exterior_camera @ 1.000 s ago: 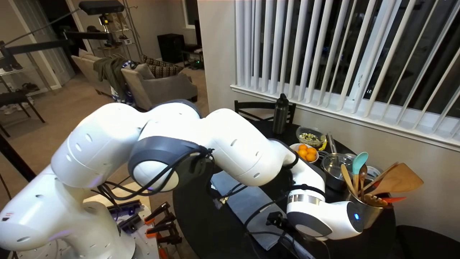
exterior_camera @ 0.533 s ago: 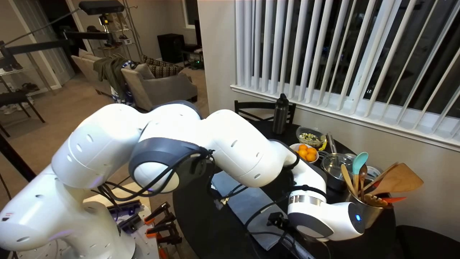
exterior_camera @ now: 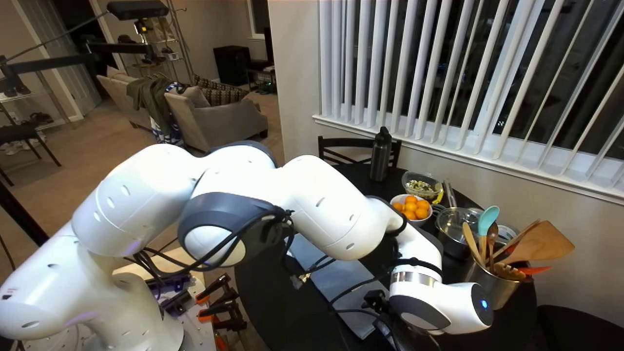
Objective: Fold the blue towel
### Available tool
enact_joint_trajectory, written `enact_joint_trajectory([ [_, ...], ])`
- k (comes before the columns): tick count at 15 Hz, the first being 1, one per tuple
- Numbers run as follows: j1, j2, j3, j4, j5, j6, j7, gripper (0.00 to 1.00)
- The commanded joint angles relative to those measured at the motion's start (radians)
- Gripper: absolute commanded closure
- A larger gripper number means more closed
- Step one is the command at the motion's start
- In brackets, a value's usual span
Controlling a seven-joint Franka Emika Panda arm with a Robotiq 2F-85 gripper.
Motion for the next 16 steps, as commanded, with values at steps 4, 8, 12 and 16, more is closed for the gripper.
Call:
enact_joint_trajectory([
  [4,0.043,-0.012,0.032,-0.013,-0.029,-0.009,0.051,0.00],
  [8,0.064,-0.014,0.036,-0.017,-0.028,-0.012,0.070,0.00],
  [12,0.057,-0.021,0.024,-0.022,-0.025,-0.018,0.130,0.00],
  [16,0.034,-0.021,0.028,-0.020,-0.024,-0.064,0.138,0.00],
])
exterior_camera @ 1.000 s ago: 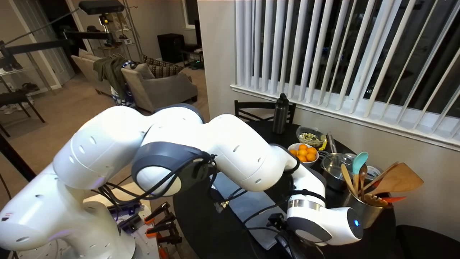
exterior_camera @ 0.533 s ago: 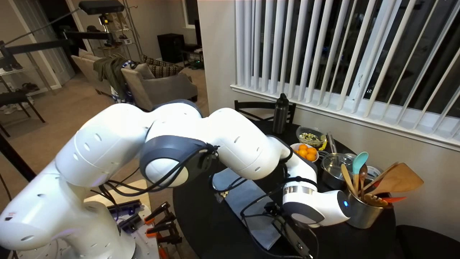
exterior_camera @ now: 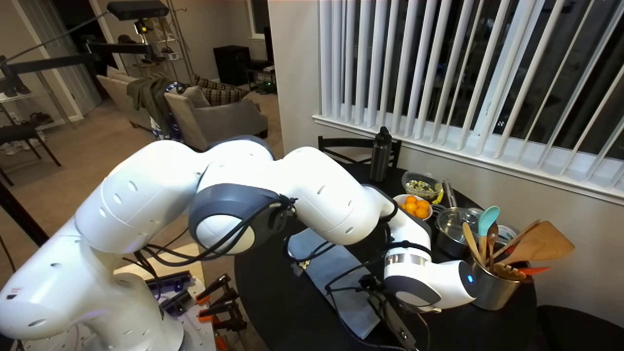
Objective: Fold the blue towel
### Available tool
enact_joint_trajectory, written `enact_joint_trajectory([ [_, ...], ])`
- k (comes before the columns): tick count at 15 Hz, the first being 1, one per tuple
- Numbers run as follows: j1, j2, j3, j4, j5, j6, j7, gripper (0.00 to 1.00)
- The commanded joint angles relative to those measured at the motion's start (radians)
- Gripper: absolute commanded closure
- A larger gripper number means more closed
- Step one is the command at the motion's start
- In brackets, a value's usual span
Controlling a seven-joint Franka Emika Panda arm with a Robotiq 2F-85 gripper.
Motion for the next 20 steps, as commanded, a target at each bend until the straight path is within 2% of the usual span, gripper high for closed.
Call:
enact_joint_trajectory([
  [1,-0.028,-0.022,0.010,-0.021,-0.021,-0.052,0.007,0.00],
  [2,-0.033,-0.022,0.014,-0.021,-0.023,-0.059,-0.015,0.25],
  [4,-0.036,-0.021,0.016,-0.022,-0.023,-0.064,-0.027,0.32],
  [14,-0.055,-0.042,0.005,-0.031,-0.017,-0.074,-0.013,0.99],
  [17,-0.056,-0.057,0.000,-0.025,-0.015,-0.092,0.009,1.00],
  [20,-0.027,-0.095,-0.037,-0.025,-0.052,-0.105,0.093,0.98],
])
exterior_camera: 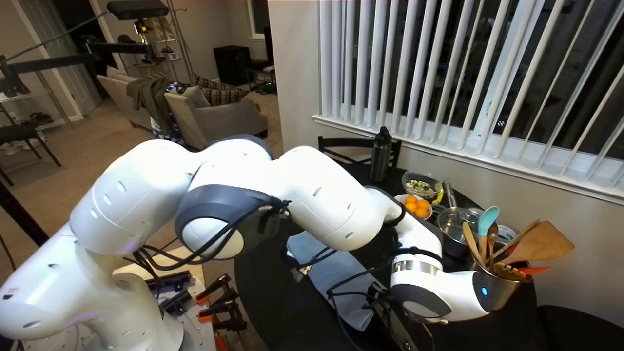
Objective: Fold the blue towel
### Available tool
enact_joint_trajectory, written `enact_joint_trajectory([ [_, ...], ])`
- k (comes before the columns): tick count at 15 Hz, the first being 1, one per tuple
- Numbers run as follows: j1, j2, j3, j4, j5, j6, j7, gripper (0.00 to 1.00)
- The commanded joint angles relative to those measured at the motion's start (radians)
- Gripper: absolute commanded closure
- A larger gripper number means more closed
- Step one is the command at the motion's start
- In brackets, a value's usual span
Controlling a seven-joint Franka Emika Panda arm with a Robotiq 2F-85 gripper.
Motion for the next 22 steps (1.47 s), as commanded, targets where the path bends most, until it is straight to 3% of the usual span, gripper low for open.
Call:
enact_joint_trajectory([
  [1,0.027,-0.074,-0.038,-0.019,-0.065,-0.036,0.113,0.98],
  [6,0.089,-0.150,-0.039,-0.039,-0.187,-0.100,0.219,0.98],
  [11,0.217,-0.206,-0.008,-0.040,-0.295,-0.157,0.309,0.98],
  [16,0.341,-0.153,0.043,0.029,-0.425,-0.242,0.329,0.98],
  [22,0.401,-0.069,0.108,0.123,-0.487,-0.322,0.261,0.98],
])
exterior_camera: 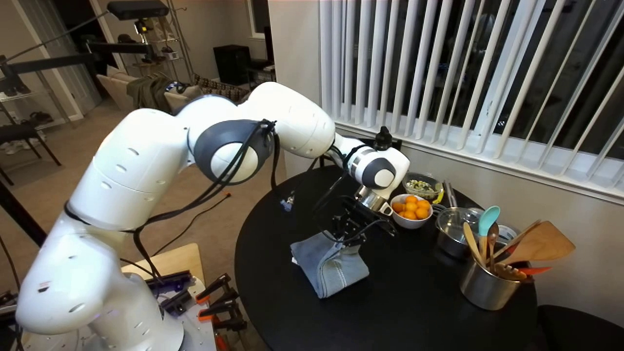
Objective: Fold the blue towel
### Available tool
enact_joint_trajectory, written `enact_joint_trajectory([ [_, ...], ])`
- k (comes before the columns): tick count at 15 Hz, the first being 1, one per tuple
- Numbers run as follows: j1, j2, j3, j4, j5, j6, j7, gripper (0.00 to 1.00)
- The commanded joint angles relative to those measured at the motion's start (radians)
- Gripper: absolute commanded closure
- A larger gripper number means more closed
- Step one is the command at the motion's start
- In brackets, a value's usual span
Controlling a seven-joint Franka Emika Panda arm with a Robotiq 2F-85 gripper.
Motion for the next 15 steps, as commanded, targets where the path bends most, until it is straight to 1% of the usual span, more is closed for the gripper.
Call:
enact_joint_trajectory([
  [1,0.007,0.058,0.026,0.088,-0.039,-0.058,-0.043,0.98],
  [4,0.020,0.105,0.024,0.144,-0.042,-0.051,-0.010,0.98],
  [6,0.023,0.138,0.031,0.180,-0.043,-0.067,-0.028,0.98],
  [9,0.022,0.171,0.054,0.215,-0.047,-0.096,-0.104,0.98],
  [13,0.019,0.186,0.058,0.245,-0.057,-0.096,-0.178,0.98],
  [14,0.020,0.181,0.055,0.220,-0.028,-0.067,-0.131,0.92],
  [15,0.020,0.184,0.054,0.227,-0.031,-0.067,-0.143,0.92],
])
